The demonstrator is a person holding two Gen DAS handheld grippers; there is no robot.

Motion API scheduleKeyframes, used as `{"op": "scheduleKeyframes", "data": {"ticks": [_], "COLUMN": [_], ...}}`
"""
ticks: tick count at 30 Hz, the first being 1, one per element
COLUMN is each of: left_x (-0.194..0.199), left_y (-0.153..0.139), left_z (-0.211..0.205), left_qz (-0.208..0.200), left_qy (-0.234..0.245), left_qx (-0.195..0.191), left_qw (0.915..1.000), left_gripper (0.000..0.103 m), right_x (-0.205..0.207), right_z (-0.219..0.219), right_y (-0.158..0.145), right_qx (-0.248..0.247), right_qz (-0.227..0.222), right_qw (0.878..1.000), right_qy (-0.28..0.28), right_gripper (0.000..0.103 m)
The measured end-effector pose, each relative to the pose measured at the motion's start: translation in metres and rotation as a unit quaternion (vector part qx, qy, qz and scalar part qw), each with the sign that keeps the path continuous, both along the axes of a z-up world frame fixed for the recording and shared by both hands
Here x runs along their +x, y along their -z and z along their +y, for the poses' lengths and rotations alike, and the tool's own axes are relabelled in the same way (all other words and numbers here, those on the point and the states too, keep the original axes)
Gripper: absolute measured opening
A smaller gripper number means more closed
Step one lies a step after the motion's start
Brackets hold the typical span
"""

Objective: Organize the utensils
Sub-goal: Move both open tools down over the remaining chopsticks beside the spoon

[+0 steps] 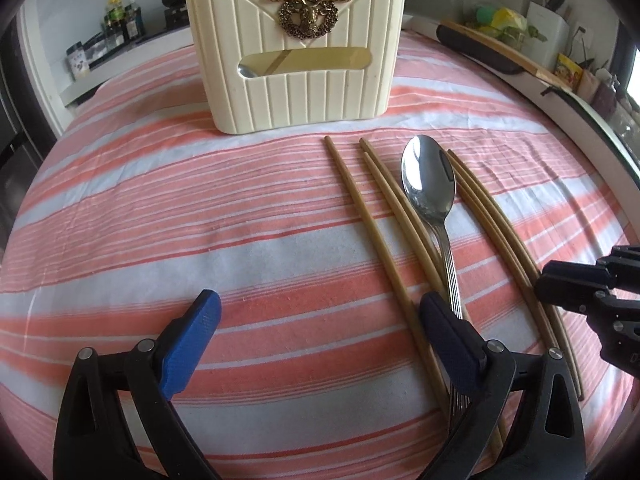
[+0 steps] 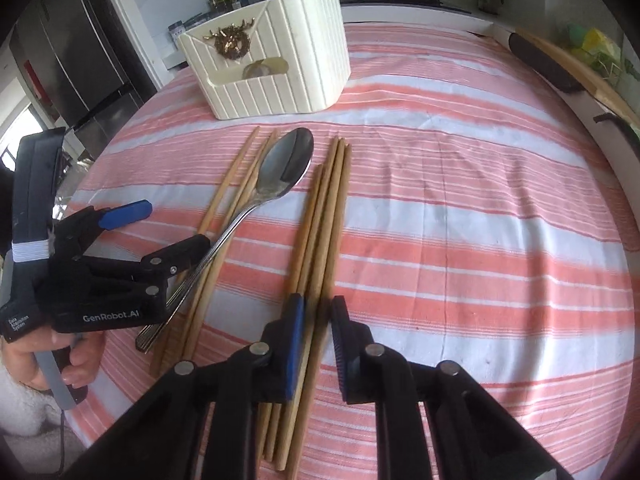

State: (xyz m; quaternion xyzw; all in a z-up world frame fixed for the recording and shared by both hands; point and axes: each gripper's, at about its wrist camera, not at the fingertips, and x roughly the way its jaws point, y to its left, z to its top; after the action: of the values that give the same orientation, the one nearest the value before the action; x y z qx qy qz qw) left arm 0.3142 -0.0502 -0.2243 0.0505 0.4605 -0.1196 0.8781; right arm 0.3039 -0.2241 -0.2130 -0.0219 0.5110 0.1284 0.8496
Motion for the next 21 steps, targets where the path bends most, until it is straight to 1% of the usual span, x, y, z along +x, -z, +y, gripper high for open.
{"op": "scheduleKeyframes", "data": {"ticks": [1,3,5,7,9,11,14,15,16,19,21], "left_x": [0.000,0.000,-0.002,-0.004,-0.005,-0.005,-0.006,-0.006,-0.007,-0.009,-0.009], "left_y": [0.000,-0.001,-0.002,-0.003,-0.002,-0.002,-0.003,-0.003,-0.003,-0.003,-0.002], "left_z": [0.000,-0.001,0.001,0.003,0.006,0.009,0.009,0.010,0.011,0.017,0.020], "left_qz": [0.001,0.002,0.003,0.003,0.002,0.004,0.007,0.007,0.008,0.009,0.008], "left_qy": [0.001,0.002,0.004,0.005,0.004,0.001,0.000,0.000,0.000,-0.006,-0.011], "left_qx": [0.001,0.002,0.001,0.002,0.003,0.004,0.009,0.010,0.009,0.006,0.005], "left_qw": [1.0000,1.0000,1.0000,1.0000,1.0000,1.0000,0.9999,0.9999,0.9999,0.9999,0.9999], "left_gripper": [0.099,0.097,0.094,0.094,0.095,0.095,0.095,0.095,0.095,0.095,0.095], "right_x": [0.003,0.010,0.014,0.015,0.015,0.014,0.014,0.014,0.014,0.013,0.015], "right_z": [0.002,0.002,-0.004,-0.013,-0.018,-0.012,0.005,0.009,0.010,-0.003,-0.014], "right_y": [0.000,0.001,0.003,0.005,0.006,0.005,0.004,0.003,0.002,-0.006,-0.013], "right_qx": [-0.011,-0.008,0.030,0.071,0.079,0.053,-0.009,-0.018,-0.014,0.045,0.070], "right_qz": [0.002,0.016,0.022,0.030,0.029,0.022,0.015,0.013,0.012,0.009,0.006], "right_qw": [1.000,1.000,0.999,0.996,0.996,0.998,1.000,1.000,1.000,0.999,0.997], "right_qy": [-0.002,0.006,0.019,0.035,0.041,0.027,0.011,0.010,0.012,0.028,0.039], "right_gripper": [0.015,0.015,0.014,0.014,0.013,0.013,0.013,0.015,0.015,0.016,0.016]}}
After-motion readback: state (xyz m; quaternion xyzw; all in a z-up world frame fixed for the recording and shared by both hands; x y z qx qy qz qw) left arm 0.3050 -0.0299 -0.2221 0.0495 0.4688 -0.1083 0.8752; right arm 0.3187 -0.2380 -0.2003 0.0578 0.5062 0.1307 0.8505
